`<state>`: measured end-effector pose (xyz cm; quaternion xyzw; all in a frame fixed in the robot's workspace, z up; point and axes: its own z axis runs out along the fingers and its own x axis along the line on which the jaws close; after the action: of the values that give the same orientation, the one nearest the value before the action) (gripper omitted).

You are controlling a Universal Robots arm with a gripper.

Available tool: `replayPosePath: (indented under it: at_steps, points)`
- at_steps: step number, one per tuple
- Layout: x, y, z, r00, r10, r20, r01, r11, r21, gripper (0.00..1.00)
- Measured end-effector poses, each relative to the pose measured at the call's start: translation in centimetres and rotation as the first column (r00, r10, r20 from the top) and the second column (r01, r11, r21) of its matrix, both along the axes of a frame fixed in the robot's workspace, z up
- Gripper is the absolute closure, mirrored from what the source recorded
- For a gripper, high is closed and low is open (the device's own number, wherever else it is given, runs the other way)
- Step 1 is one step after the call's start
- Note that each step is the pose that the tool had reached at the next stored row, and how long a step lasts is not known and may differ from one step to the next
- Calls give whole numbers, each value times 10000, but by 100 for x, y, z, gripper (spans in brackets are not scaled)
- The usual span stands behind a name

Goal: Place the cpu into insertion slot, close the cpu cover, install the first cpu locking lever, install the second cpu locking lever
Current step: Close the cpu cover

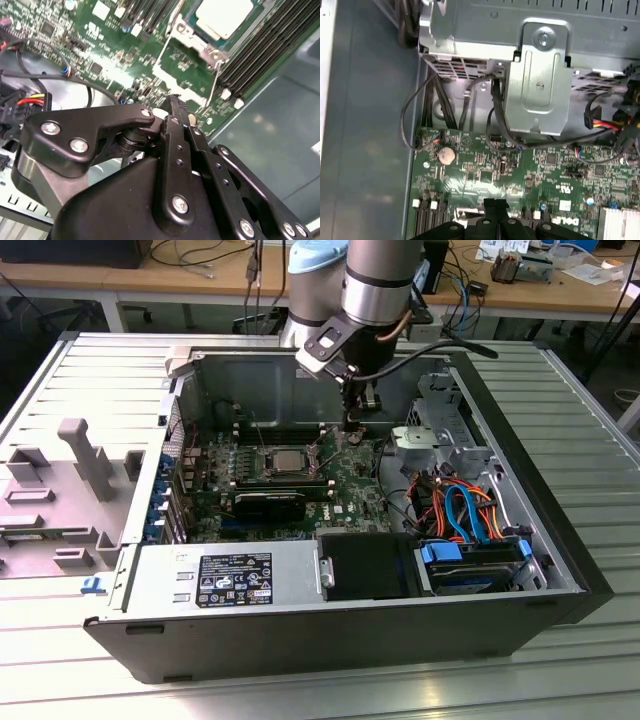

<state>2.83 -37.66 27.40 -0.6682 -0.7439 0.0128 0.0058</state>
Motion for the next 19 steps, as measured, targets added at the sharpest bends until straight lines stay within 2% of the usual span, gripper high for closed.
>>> replayPosePath:
  at_steps: [3,8,10,13,19]
  points:
    - [62,4,-56,10000,1,-15,-1,10000,-4,89]
    - [93,6,-175,10000,0,-36,0,10000,-2,89]
    - [90,12,-193,10000,0,-37,0,10000,-3,89]
    - [61,24,-198,10000,1,-36,-1,10000,-2,89]
    - [-104,39,-202,10000,2,-32,-2,10000,8,89]
